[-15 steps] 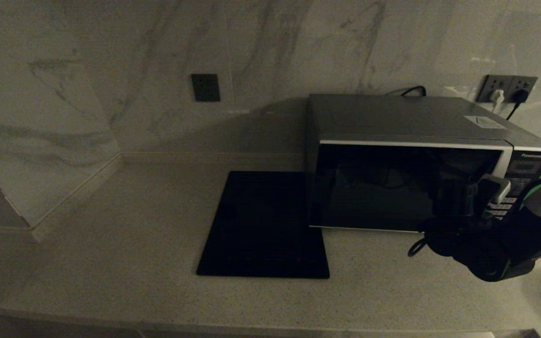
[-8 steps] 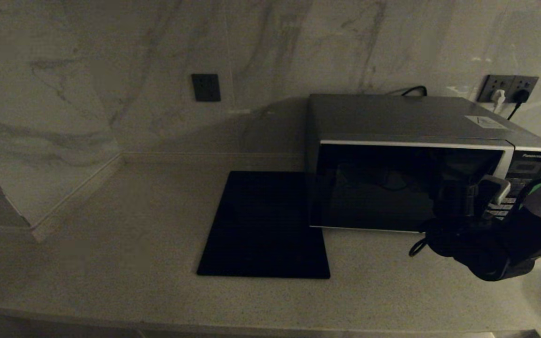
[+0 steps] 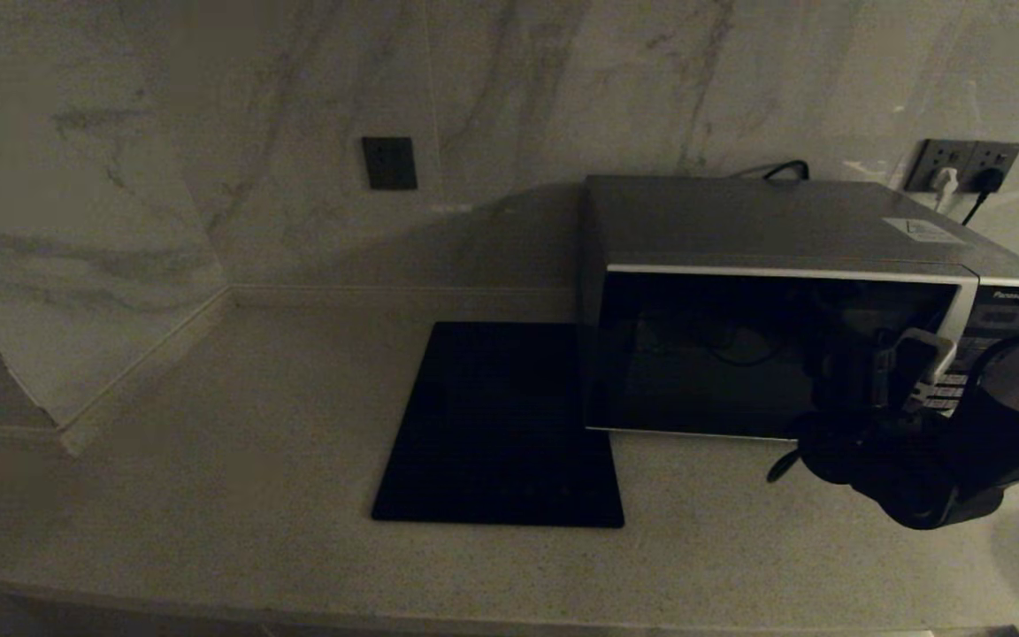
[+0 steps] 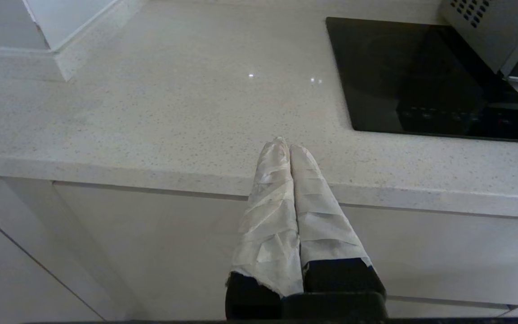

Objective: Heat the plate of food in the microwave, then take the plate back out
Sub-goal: Open the microwave oven

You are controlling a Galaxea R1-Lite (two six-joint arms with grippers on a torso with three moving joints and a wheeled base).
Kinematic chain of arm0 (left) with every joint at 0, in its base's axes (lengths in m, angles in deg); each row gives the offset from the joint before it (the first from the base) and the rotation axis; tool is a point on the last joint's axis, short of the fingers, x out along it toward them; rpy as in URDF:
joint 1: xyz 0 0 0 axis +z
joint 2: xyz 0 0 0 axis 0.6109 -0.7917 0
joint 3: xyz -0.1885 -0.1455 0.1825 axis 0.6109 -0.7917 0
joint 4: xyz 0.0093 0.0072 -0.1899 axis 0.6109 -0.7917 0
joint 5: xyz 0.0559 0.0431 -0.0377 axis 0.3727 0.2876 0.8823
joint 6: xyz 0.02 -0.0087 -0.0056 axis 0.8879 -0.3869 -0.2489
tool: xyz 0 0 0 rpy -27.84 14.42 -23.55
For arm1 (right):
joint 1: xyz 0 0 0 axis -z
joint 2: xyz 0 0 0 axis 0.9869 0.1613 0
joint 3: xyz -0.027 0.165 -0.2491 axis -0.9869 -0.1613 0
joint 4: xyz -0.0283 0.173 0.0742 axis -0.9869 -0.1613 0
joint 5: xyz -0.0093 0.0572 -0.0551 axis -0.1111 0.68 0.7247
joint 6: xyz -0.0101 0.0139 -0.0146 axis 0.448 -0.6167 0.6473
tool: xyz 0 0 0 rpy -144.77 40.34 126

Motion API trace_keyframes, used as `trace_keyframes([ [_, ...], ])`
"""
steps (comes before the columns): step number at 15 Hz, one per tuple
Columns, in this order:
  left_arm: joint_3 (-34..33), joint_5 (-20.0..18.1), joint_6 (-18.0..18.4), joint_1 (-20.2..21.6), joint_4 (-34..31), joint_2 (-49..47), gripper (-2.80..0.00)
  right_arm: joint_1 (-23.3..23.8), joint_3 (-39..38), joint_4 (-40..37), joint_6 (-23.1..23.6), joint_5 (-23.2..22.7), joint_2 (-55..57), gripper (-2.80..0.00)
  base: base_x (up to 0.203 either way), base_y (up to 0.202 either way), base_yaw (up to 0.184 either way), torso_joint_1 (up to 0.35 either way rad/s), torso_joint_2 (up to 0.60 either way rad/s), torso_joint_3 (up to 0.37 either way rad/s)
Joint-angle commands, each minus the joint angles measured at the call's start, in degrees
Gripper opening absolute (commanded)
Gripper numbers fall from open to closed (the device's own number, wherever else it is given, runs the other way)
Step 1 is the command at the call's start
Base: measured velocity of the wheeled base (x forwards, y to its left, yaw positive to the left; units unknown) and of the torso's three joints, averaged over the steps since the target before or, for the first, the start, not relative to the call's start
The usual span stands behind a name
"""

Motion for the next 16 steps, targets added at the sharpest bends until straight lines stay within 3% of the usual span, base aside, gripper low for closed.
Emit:
trace_keyframes([
  [1, 0.0, 0.0, -0.1, 0.0, 0.0, -0.1, -2.80, -0.1, 0.1, 0.3, 0.0, 0.7, -0.3, -2.80, 0.000, 0.000, 0.000, 0.000, 0.00, 0.000],
  [16, 0.0, 0.1, -0.1, 0.0, 0.0, 0.0, -2.80, -0.4, 1.0, 0.3, -1.1, 5.9, -0.3, -2.80, 0.000, 0.000, 0.000, 0.000, 0.00, 0.000],
])
